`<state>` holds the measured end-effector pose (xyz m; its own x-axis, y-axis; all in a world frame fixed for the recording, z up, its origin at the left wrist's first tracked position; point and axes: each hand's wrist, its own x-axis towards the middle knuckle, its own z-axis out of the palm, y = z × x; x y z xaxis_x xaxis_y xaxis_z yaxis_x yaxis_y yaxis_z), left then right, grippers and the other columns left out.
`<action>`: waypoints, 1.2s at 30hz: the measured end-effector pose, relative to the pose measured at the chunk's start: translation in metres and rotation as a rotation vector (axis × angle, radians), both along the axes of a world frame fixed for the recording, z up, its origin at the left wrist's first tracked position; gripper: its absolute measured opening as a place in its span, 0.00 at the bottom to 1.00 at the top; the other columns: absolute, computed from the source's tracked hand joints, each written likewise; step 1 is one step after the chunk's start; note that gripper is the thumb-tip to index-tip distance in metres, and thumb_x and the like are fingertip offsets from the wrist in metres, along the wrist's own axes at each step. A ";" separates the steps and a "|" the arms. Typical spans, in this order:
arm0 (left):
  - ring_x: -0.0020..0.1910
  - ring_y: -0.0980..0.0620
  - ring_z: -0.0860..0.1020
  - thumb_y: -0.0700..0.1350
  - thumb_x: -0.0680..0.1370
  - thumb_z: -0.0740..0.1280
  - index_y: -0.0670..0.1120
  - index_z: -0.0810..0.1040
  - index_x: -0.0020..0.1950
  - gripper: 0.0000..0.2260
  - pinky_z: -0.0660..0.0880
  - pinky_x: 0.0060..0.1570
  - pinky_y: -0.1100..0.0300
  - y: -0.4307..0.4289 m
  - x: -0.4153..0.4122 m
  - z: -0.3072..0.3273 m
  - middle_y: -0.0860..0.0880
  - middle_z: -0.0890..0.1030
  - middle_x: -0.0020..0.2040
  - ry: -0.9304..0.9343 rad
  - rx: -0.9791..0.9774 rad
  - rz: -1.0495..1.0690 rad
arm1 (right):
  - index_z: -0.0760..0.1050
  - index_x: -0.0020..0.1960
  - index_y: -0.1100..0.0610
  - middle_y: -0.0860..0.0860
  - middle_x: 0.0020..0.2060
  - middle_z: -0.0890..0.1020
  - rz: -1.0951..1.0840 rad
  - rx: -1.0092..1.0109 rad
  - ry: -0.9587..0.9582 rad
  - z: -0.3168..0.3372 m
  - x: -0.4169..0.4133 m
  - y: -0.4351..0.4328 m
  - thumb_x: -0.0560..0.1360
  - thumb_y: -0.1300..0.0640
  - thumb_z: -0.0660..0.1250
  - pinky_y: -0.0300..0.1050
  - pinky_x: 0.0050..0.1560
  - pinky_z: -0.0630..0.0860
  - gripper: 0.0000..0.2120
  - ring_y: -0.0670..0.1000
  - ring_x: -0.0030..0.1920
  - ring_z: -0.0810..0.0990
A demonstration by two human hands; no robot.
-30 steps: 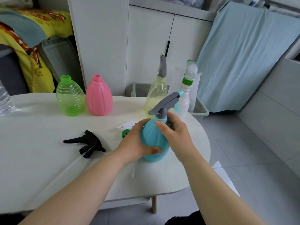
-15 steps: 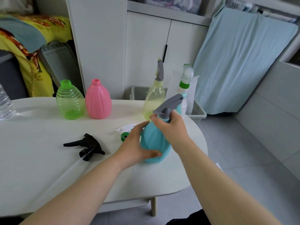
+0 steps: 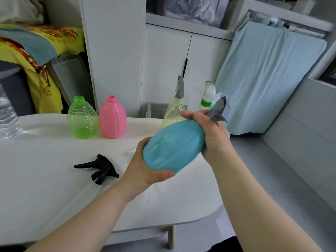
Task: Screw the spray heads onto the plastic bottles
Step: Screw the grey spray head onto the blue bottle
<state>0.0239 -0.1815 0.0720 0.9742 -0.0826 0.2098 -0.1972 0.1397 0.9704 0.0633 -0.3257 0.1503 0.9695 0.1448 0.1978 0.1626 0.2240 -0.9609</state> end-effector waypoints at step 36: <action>0.64 0.43 0.70 0.39 0.75 0.62 0.41 0.75 0.58 0.13 0.61 0.65 0.53 0.192 0.005 -0.065 0.41 0.74 0.63 0.073 0.925 0.496 | 0.65 0.62 0.58 0.51 0.47 0.72 -0.286 -0.622 -0.042 -0.023 0.113 0.120 0.74 0.53 0.62 0.42 0.46 0.65 0.19 0.50 0.46 0.71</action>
<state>0.0284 0.0107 0.0074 0.9505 0.2308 0.2080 0.0337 -0.7421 0.6695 0.1768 -0.2054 0.1273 0.9798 -0.0173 0.1990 0.1730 -0.4245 -0.8887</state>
